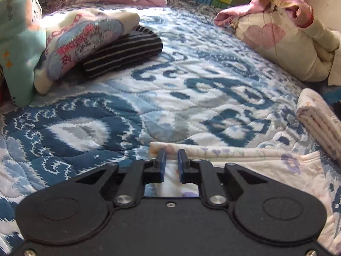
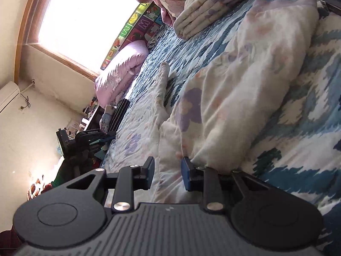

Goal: Fold clothes

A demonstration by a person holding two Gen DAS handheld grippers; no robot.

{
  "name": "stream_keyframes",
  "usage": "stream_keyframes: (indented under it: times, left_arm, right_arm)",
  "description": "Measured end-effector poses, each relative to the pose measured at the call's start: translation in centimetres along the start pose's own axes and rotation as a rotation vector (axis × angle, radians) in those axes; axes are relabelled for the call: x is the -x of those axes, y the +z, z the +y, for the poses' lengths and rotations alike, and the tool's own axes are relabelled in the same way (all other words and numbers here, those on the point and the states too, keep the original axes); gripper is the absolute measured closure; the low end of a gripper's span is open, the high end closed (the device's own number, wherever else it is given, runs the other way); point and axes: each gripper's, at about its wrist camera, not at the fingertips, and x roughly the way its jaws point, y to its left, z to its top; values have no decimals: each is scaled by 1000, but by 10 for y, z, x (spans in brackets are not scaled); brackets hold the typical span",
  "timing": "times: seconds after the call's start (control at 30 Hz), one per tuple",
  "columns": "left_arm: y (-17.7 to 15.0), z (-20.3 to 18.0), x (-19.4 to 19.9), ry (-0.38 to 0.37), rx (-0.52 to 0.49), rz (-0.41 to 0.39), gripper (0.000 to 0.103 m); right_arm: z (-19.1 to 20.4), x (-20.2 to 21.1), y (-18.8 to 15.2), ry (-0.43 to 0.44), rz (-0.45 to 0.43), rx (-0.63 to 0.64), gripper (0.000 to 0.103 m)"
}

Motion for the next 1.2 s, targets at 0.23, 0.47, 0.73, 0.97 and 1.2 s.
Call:
stream_keyframes:
  times: [0.23,0.47,0.73,0.97,1.2]
  left_arm:
    - [-23,-19,66,-14,-51,-91,83]
    - [-136,-45,144,37,-181,-148,78]
    - [-237,-87,185,49,-353,-176,60]
    - [-273,-111,163,78,-466,-171,53]
    - [-271,-94,178,14,-375,-188,46]
  right_arm:
    - [6,-1,-2,-17,-9,32,75]
    - [47,4,-16,-131,-65,304,71]
    - [82,-11,-47,-316,-2,625,73]
    - [95,0,-56,-361,-30,699,64]
    - [95,1,-60,-379,-30,679,59]
